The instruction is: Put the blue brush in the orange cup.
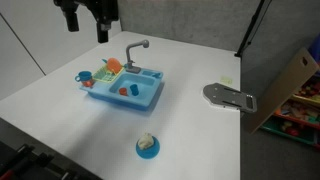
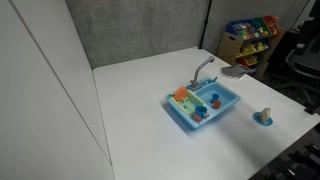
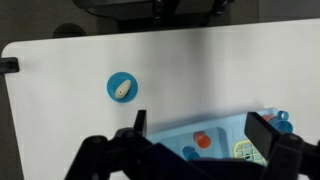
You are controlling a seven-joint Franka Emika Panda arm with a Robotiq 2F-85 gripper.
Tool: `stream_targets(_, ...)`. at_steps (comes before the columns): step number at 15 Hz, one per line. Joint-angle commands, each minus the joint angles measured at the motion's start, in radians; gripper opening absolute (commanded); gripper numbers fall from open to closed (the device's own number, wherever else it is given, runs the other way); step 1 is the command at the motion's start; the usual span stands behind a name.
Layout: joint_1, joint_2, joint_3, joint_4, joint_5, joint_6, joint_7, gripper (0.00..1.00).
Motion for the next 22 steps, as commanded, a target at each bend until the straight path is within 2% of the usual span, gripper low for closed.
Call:
stream_targets(1,-0.013,0.001,0.012,0.002,0.002,-0.002,-0.002,1.0)
stream_targets(8,-0.004,0.041,0.031,0.05,-0.006,-0.008,0.021,1.0)
stream_targets(14,0.005,0.129,0.069,0.154,-0.008,-0.013,0.069,1.0)
stream_targets(17,0.008,0.189,0.082,0.22,-0.006,-0.004,0.118,1.0)
stream_targets(22,0.004,0.29,0.078,0.295,-0.004,0.093,0.257,1.0)
